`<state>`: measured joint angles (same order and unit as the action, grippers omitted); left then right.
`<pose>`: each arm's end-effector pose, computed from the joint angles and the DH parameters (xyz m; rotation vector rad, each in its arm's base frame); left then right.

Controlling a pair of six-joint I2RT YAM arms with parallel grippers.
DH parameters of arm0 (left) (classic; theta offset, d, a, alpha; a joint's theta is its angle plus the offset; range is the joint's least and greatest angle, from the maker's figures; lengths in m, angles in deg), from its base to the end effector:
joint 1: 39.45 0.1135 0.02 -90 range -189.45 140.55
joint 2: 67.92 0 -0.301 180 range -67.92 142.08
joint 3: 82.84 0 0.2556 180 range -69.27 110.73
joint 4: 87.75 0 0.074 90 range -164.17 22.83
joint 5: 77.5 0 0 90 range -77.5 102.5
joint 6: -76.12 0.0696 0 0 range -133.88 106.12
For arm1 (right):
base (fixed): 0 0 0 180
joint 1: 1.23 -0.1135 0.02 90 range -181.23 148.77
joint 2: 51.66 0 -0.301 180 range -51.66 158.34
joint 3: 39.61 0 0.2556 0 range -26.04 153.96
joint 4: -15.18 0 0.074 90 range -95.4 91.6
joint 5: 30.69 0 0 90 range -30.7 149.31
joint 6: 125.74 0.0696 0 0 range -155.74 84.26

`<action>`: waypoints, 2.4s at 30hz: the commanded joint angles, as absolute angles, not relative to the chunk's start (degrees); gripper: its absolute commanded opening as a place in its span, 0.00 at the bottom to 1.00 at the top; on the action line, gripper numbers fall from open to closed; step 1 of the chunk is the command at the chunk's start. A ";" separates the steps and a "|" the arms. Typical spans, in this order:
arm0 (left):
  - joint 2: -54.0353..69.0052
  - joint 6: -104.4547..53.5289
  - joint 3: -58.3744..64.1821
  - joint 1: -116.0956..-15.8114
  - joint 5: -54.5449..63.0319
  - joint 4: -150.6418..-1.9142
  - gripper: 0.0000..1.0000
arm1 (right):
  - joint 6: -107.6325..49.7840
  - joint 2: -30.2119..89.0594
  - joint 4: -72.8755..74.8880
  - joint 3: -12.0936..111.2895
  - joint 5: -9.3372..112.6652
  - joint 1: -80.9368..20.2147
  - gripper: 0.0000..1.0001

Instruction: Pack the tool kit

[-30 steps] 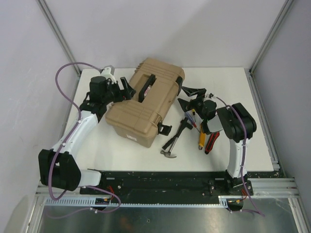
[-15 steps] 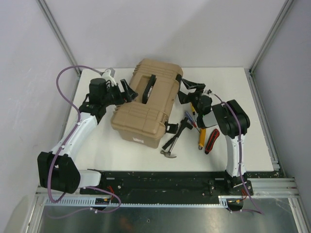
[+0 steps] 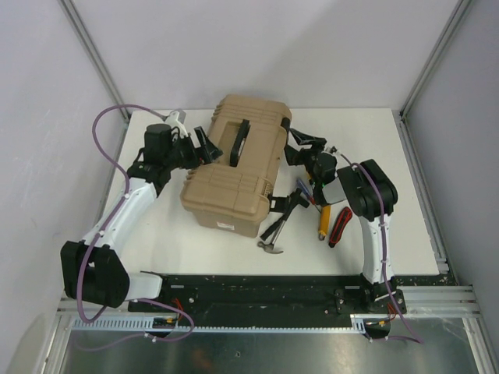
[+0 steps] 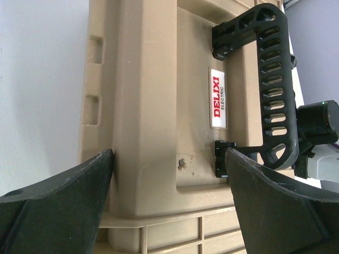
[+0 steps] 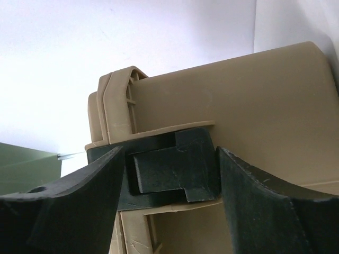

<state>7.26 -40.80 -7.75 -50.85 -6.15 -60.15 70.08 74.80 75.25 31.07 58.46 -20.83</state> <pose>0.3118 -0.0856 0.3391 -0.0770 2.1095 -0.7426 0.4573 0.1639 0.1550 1.2044 1.3073 1.7086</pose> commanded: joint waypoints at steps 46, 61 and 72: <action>9.65 -36.20 -10.22 -53.30 -3.41 -52.89 0.91 | 54.47 58.24 73.20 33.76 48.33 -18.84 0.25; 7.78 -34.68 -5.91 -53.30 1.19 -50.44 0.91 | 31.09 39.70 27.76 35.48 59.40 -17.94 0.84; 4.03 -32.46 -2.55 -53.25 4.27 -48.60 0.94 | 15.53 37.37 10.23 42.93 62.45 -19.09 0.91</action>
